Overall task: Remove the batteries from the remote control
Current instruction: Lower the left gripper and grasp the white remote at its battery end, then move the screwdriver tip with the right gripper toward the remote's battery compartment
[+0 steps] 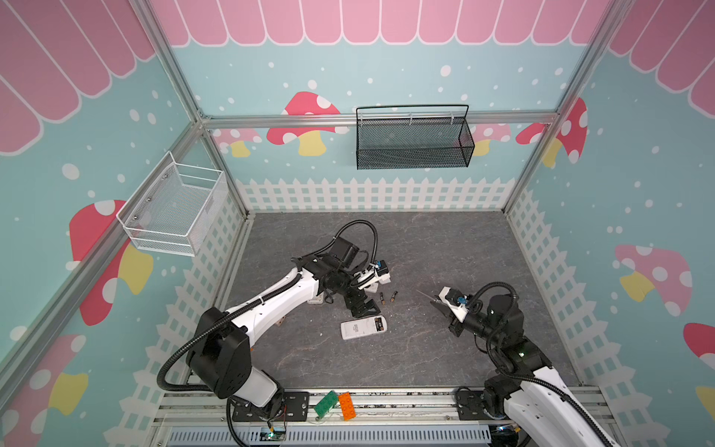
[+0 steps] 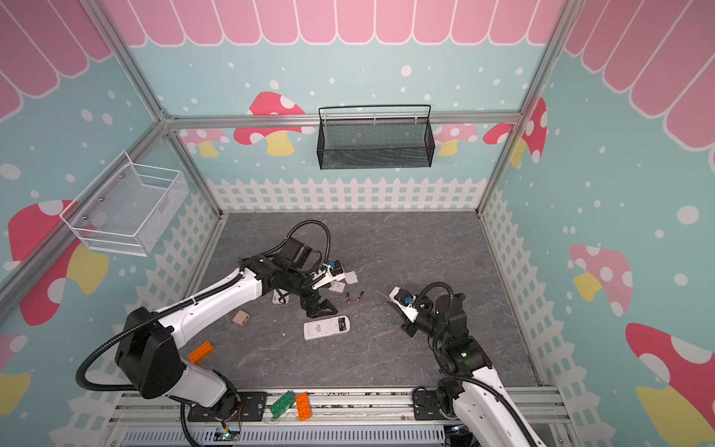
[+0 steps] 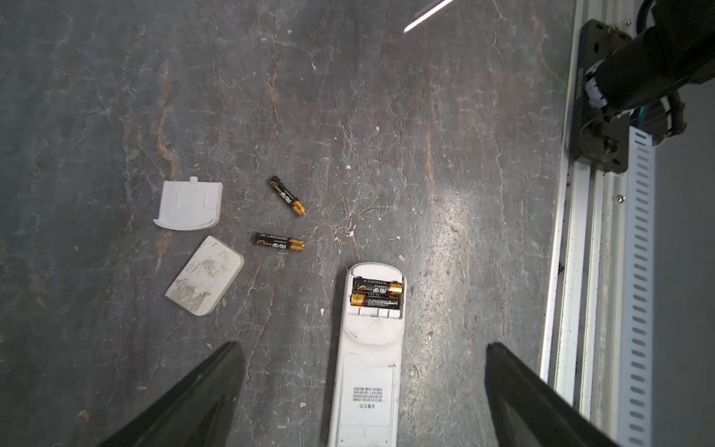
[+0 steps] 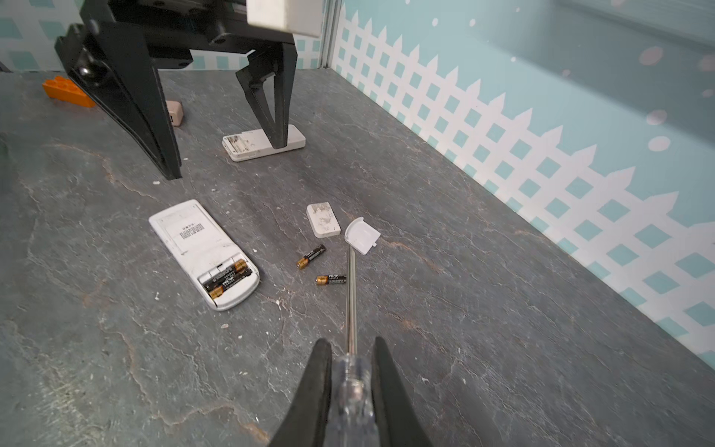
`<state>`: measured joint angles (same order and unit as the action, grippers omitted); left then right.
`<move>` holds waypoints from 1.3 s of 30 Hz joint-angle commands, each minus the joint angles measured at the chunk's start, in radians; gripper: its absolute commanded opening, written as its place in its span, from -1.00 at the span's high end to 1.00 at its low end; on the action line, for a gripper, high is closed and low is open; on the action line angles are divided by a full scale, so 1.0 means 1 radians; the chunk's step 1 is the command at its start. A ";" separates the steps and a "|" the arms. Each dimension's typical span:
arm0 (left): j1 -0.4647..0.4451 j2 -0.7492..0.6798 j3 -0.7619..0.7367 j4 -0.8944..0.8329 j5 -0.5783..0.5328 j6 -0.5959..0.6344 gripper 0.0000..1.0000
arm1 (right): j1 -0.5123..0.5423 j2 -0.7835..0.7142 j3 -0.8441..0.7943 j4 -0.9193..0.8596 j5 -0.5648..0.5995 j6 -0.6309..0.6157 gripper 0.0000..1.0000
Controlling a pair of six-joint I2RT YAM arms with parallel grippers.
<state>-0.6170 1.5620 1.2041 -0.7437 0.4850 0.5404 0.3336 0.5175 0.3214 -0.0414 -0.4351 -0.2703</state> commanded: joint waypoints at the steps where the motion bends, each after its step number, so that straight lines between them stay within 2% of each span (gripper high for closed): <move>1: -0.034 0.064 0.048 0.009 -0.044 0.009 -0.93 | -0.004 -0.091 -0.061 0.063 0.055 -0.054 1.00; 5: -0.051 0.140 0.063 0.028 -0.033 -0.030 -0.93 | -0.005 -0.088 -0.067 0.061 0.045 -0.059 1.00; 15: -0.103 0.205 -0.046 0.135 -0.086 -0.026 -0.85 | -0.004 -0.069 -0.100 0.112 0.054 -0.049 1.00; 17: -0.101 0.194 -0.068 0.204 -0.111 -0.064 -0.81 | -0.005 -0.058 -0.100 0.113 0.053 -0.048 1.00; 23: -0.104 0.112 -0.226 0.425 -0.084 -0.104 -0.82 | -0.004 -0.046 -0.098 0.118 0.042 -0.043 1.00; 25: -0.109 0.103 -0.244 0.437 -0.113 -0.193 -0.84 | -0.004 -0.051 -0.096 0.117 0.053 -0.043 1.00; 27: -0.108 0.094 -0.275 0.472 -0.145 -0.245 -0.96 | -0.004 -0.058 -0.095 0.114 0.055 -0.044 1.00; 36: -0.113 0.030 -0.553 0.781 -0.024 -0.158 -0.96 | -0.004 -0.051 -0.093 0.112 0.015 -0.051 1.00; 39: -0.113 0.052 -0.593 0.870 -0.033 -0.053 -0.96 | -0.004 -0.036 -0.092 0.099 -0.039 -0.075 1.00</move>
<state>-0.7235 1.5990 0.6437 0.0059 0.4236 0.4026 0.3336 0.4744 0.2298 0.0528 -0.4129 -0.3080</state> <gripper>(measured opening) 0.981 0.160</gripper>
